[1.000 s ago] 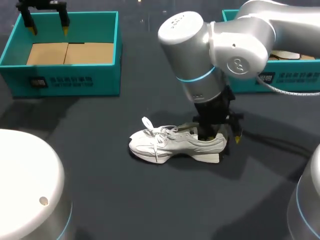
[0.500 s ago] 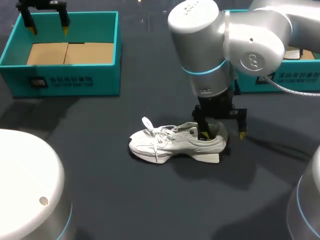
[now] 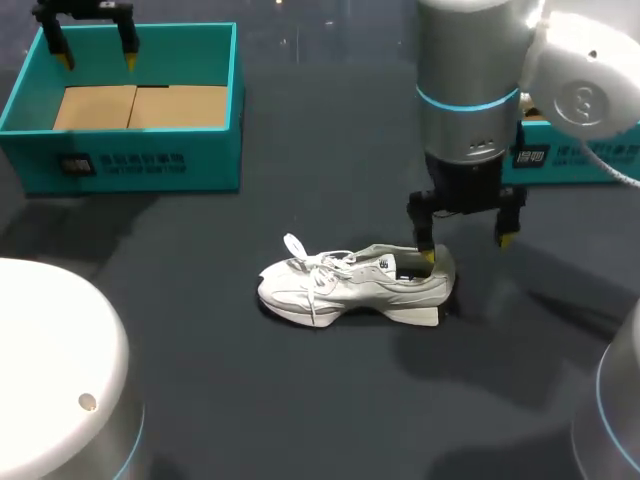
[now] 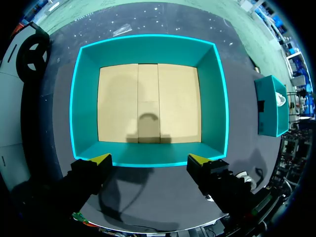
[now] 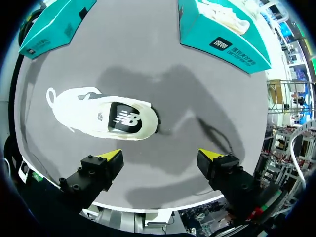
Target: Take the shoe out of the shoebox, open the shoe tongue, remove and reinsert the insole, then place the shoe into the shoebox
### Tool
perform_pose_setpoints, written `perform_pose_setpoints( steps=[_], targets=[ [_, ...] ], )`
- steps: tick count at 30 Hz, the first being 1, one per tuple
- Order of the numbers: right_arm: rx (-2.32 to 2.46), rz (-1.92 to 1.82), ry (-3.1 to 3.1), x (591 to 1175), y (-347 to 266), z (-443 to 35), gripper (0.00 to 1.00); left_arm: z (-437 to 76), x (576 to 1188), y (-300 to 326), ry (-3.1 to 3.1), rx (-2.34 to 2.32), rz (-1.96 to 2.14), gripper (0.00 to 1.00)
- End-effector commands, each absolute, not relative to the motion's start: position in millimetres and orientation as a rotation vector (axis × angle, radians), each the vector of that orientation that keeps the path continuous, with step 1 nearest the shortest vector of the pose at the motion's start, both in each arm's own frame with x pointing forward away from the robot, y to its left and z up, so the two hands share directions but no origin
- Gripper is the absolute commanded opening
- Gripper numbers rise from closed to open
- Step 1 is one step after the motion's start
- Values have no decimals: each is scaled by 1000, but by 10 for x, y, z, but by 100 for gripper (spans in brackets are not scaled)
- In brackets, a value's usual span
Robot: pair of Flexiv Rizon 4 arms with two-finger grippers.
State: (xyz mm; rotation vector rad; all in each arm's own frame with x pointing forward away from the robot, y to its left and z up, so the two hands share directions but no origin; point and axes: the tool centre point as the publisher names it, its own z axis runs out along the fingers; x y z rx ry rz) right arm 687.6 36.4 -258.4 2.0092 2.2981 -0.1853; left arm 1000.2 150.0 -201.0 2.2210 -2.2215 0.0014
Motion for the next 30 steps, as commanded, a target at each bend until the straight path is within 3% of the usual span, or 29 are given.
perform_pose_setpoints(
  steps=[1, 7, 25, 30],
  targets=[
    [1862, 215, 2759, 6836, 220, -2576, 100, -2004, 10001, 1500, -2222, 2221, 0, 100],
    [1862, 215, 2759, 6836, 220, -2576, 100, -2004, 10001, 1500, -2222, 2221, 0, 100],
    [1158, 1265, 3188, 6884, -456, -2733, 100, -2004, 10001, 1500, -2222, 2221, 0, 100],
    [1158, 1265, 3188, 6884, -456, -2733, 100, -2004, 10001, 1500, -2222, 2221, 0, 100]
  ],
)
